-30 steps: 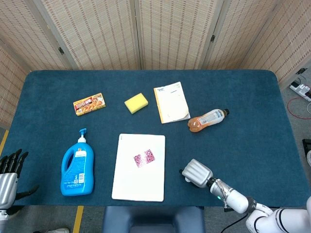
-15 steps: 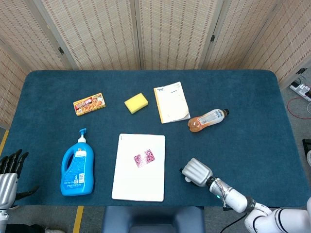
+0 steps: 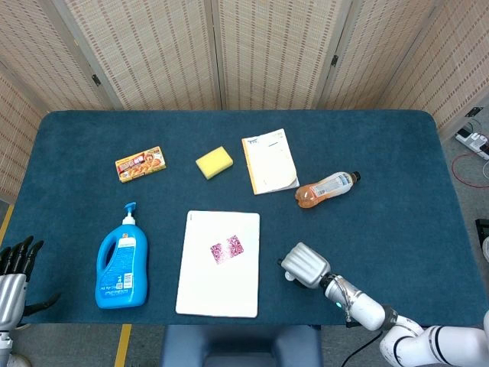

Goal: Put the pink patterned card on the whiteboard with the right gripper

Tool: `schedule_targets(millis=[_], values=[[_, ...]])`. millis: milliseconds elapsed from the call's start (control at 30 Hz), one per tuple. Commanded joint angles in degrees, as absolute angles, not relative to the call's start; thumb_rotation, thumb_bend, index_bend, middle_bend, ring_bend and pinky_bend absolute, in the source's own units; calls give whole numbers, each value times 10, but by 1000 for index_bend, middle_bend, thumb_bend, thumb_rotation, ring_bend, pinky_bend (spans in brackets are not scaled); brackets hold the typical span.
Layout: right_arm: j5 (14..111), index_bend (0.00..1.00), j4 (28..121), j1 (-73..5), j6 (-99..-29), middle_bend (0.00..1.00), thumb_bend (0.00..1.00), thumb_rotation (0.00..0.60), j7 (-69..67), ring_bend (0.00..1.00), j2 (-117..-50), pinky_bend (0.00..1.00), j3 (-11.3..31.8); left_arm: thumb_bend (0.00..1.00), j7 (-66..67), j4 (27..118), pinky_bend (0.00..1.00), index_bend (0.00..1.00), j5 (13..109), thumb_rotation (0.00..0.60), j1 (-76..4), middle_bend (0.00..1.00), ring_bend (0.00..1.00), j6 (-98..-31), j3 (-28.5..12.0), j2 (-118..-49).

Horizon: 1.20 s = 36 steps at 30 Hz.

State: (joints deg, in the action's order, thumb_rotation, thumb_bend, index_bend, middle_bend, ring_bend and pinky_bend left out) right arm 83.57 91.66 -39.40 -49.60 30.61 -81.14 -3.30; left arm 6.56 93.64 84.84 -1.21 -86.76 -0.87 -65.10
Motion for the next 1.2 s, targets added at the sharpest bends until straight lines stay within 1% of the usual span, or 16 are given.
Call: schedule_targets(millis=[33, 300, 533, 833, 1200], values=[[821, 524, 922, -412, -479, 906, 331, 537, 308, 1000, -816, 997, -12, 174, 66, 936, 0, 44, 849, 600, -11, 0, 0, -869, -8, -652], [756, 532, 910, -474, -422, 906, 331, 537, 354, 1000, -870, 997, 43, 174, 62, 936, 0, 44, 856, 600, -5, 0, 0, -879, -5, -650], [680, 532, 875, -530, -387, 906, 330, 537, 393, 1000, -918, 997, 77, 175, 49, 926, 0, 44, 852, 600, -2, 0, 0, -876, -3, -652], [588, 532, 827, -590, -381, 906, 331, 537, 440, 1000, -965, 997, 92, 174, 33, 913, 0, 44, 848, 600, 1, 0, 0, -876, -4, -655], [524, 531, 794, -636, -396, 906, 330, 537, 465, 1000, -990, 997, 84, 174, 17, 897, 0, 44, 843, 600, 3, 0, 0, -870, -4, -658]])
